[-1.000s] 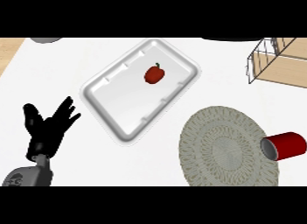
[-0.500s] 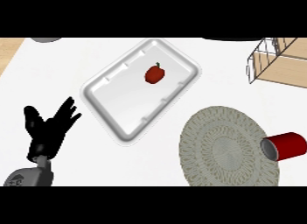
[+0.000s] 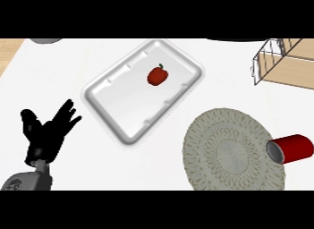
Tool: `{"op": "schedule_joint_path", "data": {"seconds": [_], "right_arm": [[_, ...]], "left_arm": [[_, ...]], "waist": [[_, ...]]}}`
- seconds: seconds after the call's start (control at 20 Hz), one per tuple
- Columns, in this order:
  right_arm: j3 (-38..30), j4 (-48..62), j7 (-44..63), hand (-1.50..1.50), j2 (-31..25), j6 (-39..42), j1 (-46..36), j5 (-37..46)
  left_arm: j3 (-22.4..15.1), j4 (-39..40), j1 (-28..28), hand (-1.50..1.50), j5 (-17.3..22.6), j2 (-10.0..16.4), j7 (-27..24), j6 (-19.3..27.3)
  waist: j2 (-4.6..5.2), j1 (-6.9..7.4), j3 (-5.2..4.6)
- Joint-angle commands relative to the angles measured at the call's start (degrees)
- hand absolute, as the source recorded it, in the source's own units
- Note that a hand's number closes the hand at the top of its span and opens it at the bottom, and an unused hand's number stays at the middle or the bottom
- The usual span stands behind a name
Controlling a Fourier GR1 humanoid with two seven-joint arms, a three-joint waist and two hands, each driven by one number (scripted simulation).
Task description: Pick the squash from the placemat and place it in the tiered shelf
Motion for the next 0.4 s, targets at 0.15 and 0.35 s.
{"op": "schedule_joint_path", "data": {"seconds": [0.15, 0.35], "right_arm": [[-4.89, 3.2, -0.26, -1.5, -9.57, 7.82, 7.03, -4.21], [-6.07, 3.38, -2.5, -1.5, -11.84, 13.16, 9.23, -5.55]], "left_arm": [[0.48, 0.28, 0.45, 0.0, 0.78, 0.29, 2.99, -0.1], [-0.22, 2.37, -0.16, 0.0, -0.65, -0.78, 0.77, 0.65]], "waist": [[0.12, -0.68, -0.01], [0.35, -0.8, 0.02]]}}
